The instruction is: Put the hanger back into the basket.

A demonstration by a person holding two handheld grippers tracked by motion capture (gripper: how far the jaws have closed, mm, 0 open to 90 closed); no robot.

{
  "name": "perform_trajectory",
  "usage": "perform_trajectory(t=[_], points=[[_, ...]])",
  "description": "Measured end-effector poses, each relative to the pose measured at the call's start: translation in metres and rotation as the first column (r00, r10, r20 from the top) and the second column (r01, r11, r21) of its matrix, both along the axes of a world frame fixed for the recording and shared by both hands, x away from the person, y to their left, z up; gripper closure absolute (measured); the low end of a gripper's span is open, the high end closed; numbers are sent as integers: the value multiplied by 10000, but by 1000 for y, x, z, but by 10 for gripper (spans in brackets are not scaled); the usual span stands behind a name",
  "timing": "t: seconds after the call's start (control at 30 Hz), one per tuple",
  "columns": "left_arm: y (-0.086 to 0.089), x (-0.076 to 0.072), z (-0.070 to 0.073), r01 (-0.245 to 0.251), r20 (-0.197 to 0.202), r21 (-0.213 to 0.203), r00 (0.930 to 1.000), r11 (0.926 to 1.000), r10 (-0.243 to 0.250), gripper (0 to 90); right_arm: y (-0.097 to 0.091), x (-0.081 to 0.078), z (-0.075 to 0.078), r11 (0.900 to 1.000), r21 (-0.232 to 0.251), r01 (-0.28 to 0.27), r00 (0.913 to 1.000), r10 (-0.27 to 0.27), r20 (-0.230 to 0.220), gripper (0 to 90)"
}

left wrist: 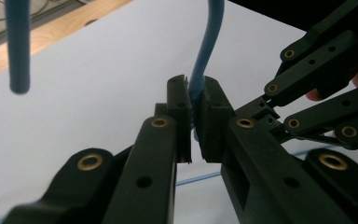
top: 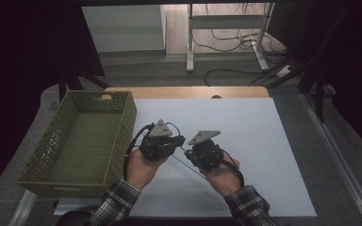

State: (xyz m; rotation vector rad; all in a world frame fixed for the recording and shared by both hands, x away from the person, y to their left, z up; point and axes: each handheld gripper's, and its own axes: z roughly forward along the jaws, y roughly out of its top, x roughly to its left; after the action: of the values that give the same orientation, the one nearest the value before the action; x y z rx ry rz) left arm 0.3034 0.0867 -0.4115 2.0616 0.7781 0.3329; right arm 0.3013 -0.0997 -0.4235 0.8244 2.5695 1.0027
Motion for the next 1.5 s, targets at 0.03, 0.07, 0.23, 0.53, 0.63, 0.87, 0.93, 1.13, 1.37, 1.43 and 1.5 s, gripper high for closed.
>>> perform_trajectory(t=[0.03,0.07,0.23,0.53,0.63,0.87,0.93,1.13,1.37,1.43,1.5], points=[[0,0,0,0,0,0,10000,10000,0,844,0,0,0,10000,0,0,10000,0,0,869],[1,0,0,123,-13,-77,9999,9999,-123,844,0,0,0,10000,28,29,10000,-29,-38,871],[14,-3,4,348,-175,-365,9992,9987,-355,637,-12,3,4,9986,530,-94,9995,110,-312,874],[36,-12,3,889,-475,139,9950,9959,-882,365,-33,1,17,9926,955,-749,9938,821,-744,874],[38,-13,1,1397,-690,215,9880,9900,-1380,298,-39,-1,19,9900,972,-1022,9903,1105,-845,874],[32,-7,2,2511,-761,874,9666,9640,-2449,325,-50,-6,24,9826,799,-1676,9809,1743,-866,874],[30,-3,2,2779,-865,1066,9591,9547,-2696,364,-52,-7,25,9807,758,-1800,9784,1865,-896,874],[26,7,-1,3396,-1295,1268,9372,9320,-3239,531,-54,-11,28,9724,630,-2245,9689,2296,-927,873],[24,14,-1,3996,-1612,1562,9125,9033,-3759,638,-54,-13,28,9680,522,-2453,9635,2494,-970,873],[23,14,-1,4114,-1685,1710,9075,8953,-3848,651,-53,-13,28,9674,543,-2474,9627,2518,-992,873],[22,15,-2,4228,-1708,1919,9031,8857,-3941,677,-53,-13,28,9664,528,-2516,9615,2559,-1006,873]])
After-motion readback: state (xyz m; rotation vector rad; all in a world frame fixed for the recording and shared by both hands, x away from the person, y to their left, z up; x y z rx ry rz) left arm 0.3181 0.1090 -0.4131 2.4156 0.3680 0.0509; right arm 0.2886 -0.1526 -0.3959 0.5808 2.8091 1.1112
